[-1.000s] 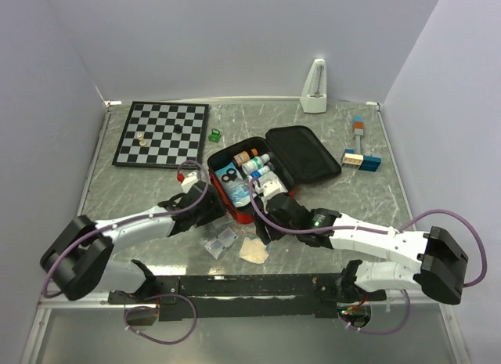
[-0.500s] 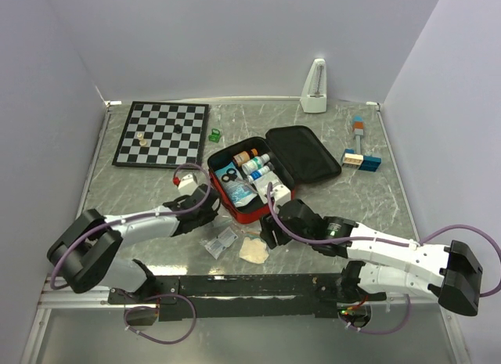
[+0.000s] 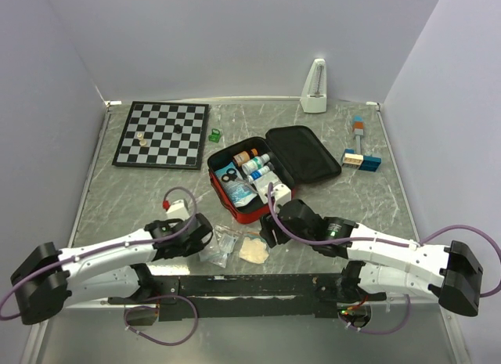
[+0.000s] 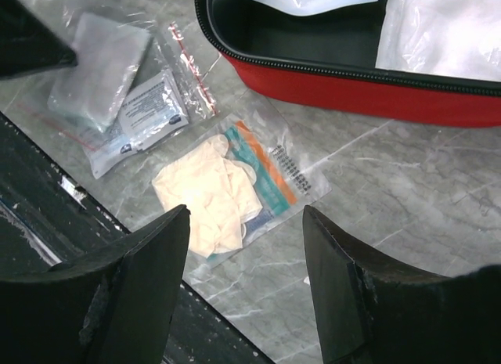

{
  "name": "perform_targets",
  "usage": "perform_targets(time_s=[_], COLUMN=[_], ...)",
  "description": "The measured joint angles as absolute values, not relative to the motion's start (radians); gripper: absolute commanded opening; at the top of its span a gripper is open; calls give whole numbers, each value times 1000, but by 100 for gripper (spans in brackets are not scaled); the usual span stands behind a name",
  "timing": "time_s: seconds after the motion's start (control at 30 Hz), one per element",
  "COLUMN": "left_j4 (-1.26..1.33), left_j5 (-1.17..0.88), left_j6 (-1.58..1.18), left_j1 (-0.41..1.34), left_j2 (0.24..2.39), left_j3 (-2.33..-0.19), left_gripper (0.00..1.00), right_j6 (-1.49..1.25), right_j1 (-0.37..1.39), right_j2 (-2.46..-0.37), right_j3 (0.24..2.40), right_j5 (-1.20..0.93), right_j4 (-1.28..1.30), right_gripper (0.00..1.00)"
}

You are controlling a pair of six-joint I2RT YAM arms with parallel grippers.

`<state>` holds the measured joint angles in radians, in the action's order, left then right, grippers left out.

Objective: Organize the medicine kit
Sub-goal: Move the medical item to the center of the board, then adjust the medicine box at the center of the board.

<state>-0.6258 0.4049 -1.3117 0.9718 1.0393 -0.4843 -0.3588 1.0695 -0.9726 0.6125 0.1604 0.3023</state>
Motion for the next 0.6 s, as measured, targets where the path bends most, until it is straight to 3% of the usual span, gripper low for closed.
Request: perform_targets(time_s=[0.13,0.17,0.37,0.6], left_j4=[-737,-753,-792,-584], left_j5=[421,425,504,627], left_j6=[-1396,-1412,-1464,-1337], left_j1=[1003,1005,1006,969], left_j2=[944,910,712,875], left_j3=[-484,-484,-527,-673], left_gripper=[76,97,96,96], right_j6=[-364,-366,-366,-381], right_j1=[1069,1069,1069,1069], right_j2=[-984,-985,-970,-907], right_j3=[613,616,661,741], right_j5=[184,191,231,310], right_j4=[303,310,351,400], right_gripper=[69,69,70,70])
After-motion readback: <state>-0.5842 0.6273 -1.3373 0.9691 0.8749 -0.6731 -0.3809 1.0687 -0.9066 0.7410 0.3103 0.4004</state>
